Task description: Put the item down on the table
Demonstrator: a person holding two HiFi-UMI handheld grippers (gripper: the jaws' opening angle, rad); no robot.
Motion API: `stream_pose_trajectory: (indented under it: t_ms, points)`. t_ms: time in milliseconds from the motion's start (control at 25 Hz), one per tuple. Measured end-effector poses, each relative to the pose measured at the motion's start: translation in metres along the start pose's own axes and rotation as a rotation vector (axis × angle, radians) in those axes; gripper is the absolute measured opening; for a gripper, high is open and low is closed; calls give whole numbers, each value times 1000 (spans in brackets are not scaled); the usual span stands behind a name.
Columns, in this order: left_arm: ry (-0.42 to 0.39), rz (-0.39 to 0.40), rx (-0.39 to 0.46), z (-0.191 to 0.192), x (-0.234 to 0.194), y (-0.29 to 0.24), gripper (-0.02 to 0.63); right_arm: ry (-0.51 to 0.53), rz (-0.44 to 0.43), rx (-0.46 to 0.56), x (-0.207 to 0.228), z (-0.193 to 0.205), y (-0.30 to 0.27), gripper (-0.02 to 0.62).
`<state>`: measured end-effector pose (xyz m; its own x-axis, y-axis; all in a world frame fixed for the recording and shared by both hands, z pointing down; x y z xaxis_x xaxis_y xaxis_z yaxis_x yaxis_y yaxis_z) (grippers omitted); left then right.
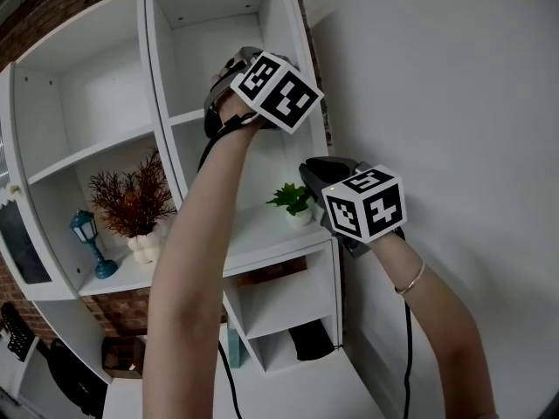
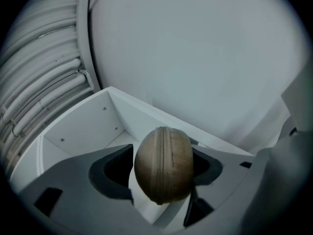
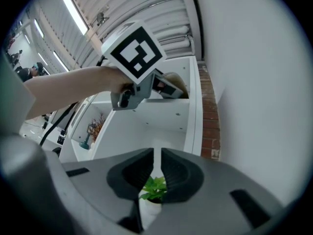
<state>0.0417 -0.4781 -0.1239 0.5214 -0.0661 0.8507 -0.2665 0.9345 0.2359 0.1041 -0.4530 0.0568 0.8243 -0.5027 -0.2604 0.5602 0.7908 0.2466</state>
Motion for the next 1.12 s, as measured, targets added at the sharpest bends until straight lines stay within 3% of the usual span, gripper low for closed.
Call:
stream_pose_trajectory:
  t_ms: [120, 320, 600, 880, 1120]
  points:
    - [71, 43, 27, 2, 0, 3, 348, -9, 2, 0, 1, 1, 2, 35]
    - [111, 59, 58, 7, 6, 12, 382, -19, 1, -3, -2, 2, 8, 37]
    - [169, 39, 93, 19, 22, 27, 383, -45, 5, 0, -2, 4, 21, 35]
    - [324, -11, 212, 33, 36, 65, 383, -80, 9, 2, -3, 8, 38, 31]
    - [494, 76, 240, 59, 74, 92, 382, -93, 18, 6, -8, 12, 54, 26]
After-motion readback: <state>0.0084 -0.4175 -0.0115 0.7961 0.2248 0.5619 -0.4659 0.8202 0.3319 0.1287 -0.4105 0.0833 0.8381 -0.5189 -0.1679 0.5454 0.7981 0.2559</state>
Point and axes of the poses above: the fingertips, and each gripper's own axes: y backward along the fingers, x to its right, z out of its underside, the point moved 7 cm from there along y, backward along the fingers, and after that the axes turned 3 degrees about z, right-handed, at the moved point
